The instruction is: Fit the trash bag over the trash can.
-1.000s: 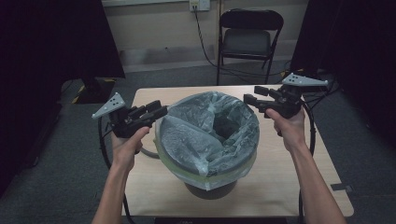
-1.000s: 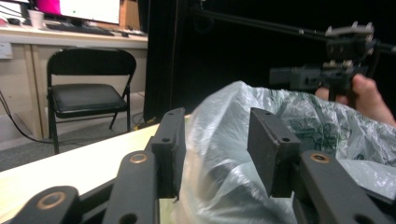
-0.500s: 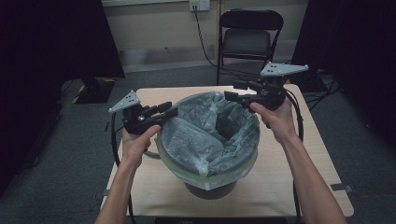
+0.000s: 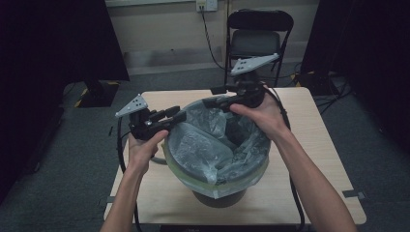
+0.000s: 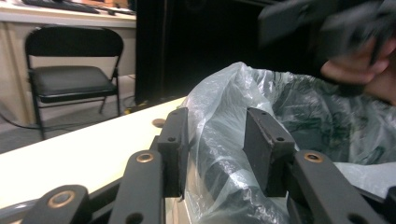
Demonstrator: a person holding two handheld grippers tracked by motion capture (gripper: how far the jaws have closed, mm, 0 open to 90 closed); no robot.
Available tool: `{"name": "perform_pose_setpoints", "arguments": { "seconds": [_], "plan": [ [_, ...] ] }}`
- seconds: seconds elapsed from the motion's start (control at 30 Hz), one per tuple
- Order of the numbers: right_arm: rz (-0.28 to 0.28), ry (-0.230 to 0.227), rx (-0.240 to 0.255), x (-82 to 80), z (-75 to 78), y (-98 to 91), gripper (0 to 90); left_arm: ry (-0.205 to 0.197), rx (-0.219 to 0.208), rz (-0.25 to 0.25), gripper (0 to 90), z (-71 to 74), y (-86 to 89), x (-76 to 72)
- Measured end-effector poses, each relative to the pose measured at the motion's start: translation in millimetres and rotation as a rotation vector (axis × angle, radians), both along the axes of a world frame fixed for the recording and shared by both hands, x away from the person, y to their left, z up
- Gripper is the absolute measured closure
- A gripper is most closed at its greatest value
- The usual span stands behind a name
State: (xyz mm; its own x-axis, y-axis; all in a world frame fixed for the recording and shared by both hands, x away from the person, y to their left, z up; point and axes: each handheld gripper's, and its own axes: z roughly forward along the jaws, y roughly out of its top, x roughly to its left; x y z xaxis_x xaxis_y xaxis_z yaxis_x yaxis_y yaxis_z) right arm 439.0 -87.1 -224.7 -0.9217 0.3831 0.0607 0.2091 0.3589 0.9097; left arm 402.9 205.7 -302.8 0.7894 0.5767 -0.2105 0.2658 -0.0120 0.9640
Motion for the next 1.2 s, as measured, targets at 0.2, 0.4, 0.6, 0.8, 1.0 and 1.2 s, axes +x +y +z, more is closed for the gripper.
{"name": "perform_pose_setpoints", "arguments": {
  "seconds": [0.2, 0.4, 0.6, 0.8, 1.0, 1.2],
  "plan": [
    [0.123, 0.109, -0.153, 10.7, -16.2, 26.3, 51.1, 0.002, -0.007, -0.008, 62.2, 0.2, 2.9, 0.1],
    [0.154, 0.166, -0.240, 24.2, -25.5, 39.8, 36.2, 0.004, -0.027, 0.014, 60.6, 1.6, 11.4, 2.0],
    [0.249, 0.220, -0.238, 25.2, -41.6, 55.4, 29.3, 0.001, -0.029, 0.023, 59.7, 2.1, 14.3, 0.9],
    [0.195, 0.205, -0.368, 23.2, -61.5, 59.4, 34.7, -0.002, -0.015, 0.026, 58.6, 2.4, 11.8, 1.1],
    [0.146, 0.187, -0.488, 23.9, -75.6, 63.1, 41.2, -0.003, -0.004, 0.034, 56.3, 1.8, 6.2, 1.8],
    [0.145, 0.199, -0.428, 19.8, -64.9, 58.8, 31.5, -0.004, 0.012, 0.032, 56.2, 1.4, 5.3, 2.0]
  ]
}}
